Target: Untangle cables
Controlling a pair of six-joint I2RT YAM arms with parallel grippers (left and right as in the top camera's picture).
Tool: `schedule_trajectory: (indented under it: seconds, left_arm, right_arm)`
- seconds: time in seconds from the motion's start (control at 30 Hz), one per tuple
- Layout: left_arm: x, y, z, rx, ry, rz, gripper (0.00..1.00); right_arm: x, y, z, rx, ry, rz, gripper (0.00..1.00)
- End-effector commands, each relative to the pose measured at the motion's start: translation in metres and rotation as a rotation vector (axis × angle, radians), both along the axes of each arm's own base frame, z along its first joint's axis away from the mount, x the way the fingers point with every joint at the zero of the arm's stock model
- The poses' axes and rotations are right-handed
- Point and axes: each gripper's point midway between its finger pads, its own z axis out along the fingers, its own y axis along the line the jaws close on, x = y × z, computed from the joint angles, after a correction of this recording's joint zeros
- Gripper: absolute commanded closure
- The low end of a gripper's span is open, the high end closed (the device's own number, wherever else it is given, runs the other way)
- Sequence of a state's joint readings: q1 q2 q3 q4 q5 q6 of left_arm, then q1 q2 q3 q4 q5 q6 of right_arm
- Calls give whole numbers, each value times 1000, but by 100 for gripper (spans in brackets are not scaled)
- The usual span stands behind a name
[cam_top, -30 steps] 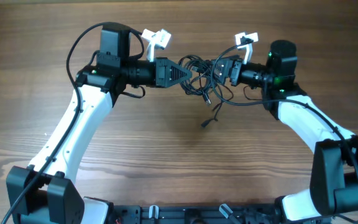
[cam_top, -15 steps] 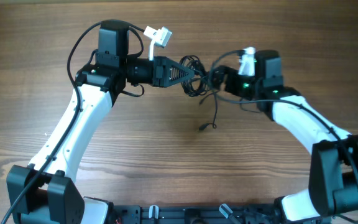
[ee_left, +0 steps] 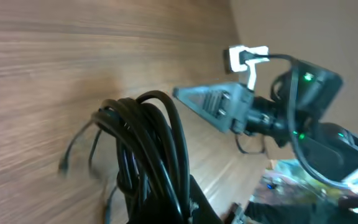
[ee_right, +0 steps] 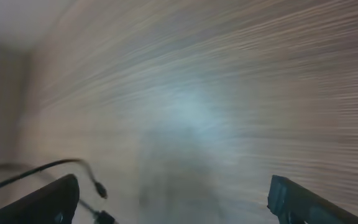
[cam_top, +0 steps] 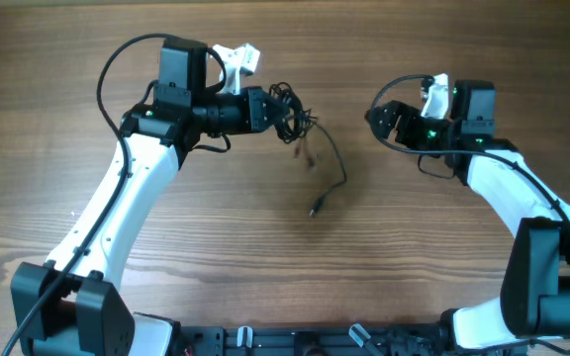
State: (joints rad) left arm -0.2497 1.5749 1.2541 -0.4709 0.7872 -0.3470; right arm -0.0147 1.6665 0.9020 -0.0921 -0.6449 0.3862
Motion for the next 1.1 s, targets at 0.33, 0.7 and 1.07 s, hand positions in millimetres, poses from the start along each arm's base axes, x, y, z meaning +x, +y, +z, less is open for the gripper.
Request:
schedule_trajectory:
  seconds: [0.33,0.7,1.07]
  left_arm:
    - [30,36,-21,96,166,390,96]
    - [27,30,-23,41,287,485,96]
    - [6,-10,-23,61,275,379,96]
  right_arm:
    - [-43,91,31,280,69,286,2]
    - [-36,173,32,-117,-395,466,0]
    - [-11,179,50,-203,-512,302,60]
